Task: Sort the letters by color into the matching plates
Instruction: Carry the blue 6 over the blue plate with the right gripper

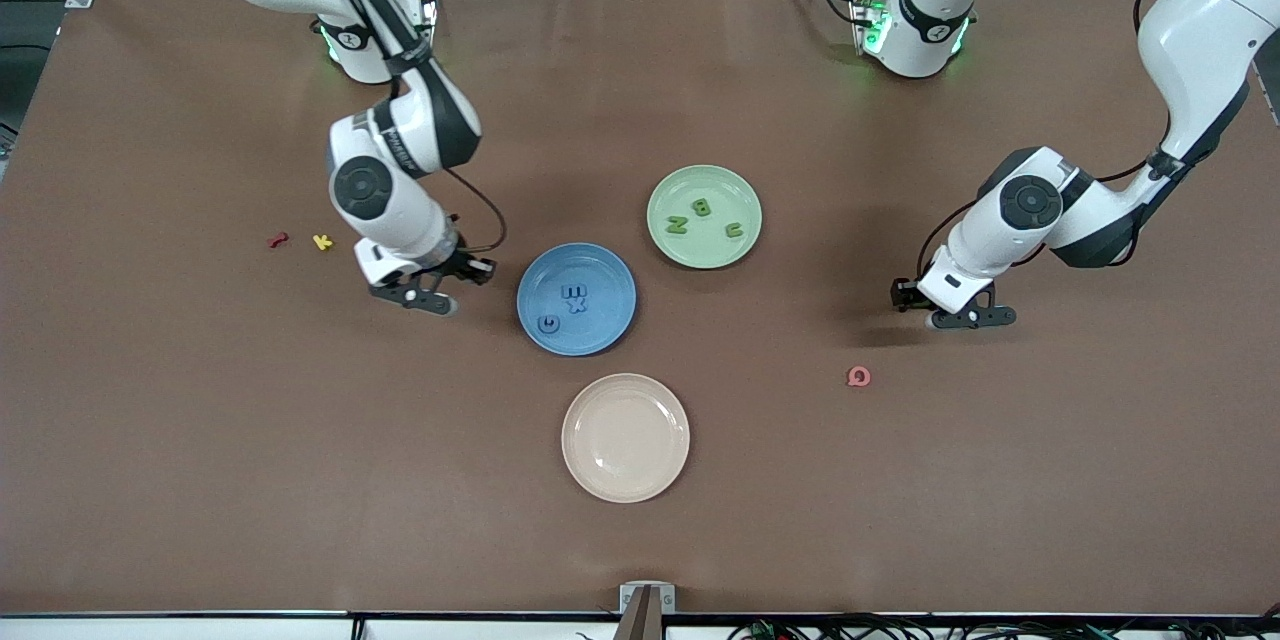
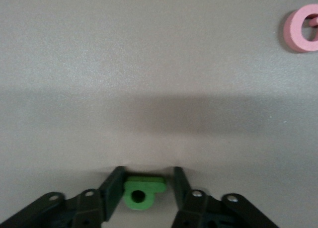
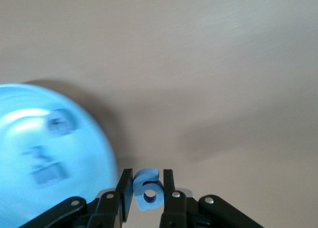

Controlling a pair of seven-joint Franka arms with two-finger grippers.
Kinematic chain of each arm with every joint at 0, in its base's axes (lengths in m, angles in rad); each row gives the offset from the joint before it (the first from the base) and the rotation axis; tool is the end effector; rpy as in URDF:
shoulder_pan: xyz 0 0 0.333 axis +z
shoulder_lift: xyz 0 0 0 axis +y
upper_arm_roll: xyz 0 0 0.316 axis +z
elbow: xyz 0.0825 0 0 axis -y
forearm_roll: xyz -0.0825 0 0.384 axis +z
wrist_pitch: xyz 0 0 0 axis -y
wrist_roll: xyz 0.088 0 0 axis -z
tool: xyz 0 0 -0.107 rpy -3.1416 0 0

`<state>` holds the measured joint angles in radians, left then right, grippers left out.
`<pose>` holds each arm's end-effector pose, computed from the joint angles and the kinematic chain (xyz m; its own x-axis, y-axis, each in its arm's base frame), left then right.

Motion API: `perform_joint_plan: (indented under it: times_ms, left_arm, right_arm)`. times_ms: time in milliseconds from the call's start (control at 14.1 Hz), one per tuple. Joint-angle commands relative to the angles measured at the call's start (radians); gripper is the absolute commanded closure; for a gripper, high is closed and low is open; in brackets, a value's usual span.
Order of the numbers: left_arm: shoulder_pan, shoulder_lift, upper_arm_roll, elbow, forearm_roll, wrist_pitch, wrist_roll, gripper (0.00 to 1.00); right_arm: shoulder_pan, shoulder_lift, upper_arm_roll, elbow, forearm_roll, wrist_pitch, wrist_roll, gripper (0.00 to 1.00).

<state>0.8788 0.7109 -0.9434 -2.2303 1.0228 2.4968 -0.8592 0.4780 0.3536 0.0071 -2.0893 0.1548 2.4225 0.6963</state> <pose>0.5238 -0.0678 0.1741 0.9970 0.0487 0.0603 0.0479 -0.9987 0.0154 0.5153 0.2723 0.2512 0.9437 -0.3197 -0.0855 -0.3252 -0.9437 -0.0610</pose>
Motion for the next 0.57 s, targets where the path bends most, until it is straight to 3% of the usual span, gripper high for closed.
perform_joint_plan:
  times_ms: [0, 142, 496]
  left_arm:
    - [-0.001, 0.004, 0.012, -0.009, 0.025, 0.013, -0.001, 0.71]
    - [-0.001, 0.004, 0.012, -0.008, 0.025, 0.013, -0.001, 0.76]
    - [-0.006, -0.007, -0.008, -0.011, 0.023, 0.007, -0.032, 0.76]
  right_arm:
    - [0.077, 0.123, -0.012, 0.171, 0.031, -0.036, 0.164, 1.00]
    - [0.123, 0.189, -0.012, 0.254, 0.029, -0.036, 0.262, 1.00]
    - [0.171, 0.294, -0.012, 0.397, 0.029, -0.037, 0.380, 1.00]
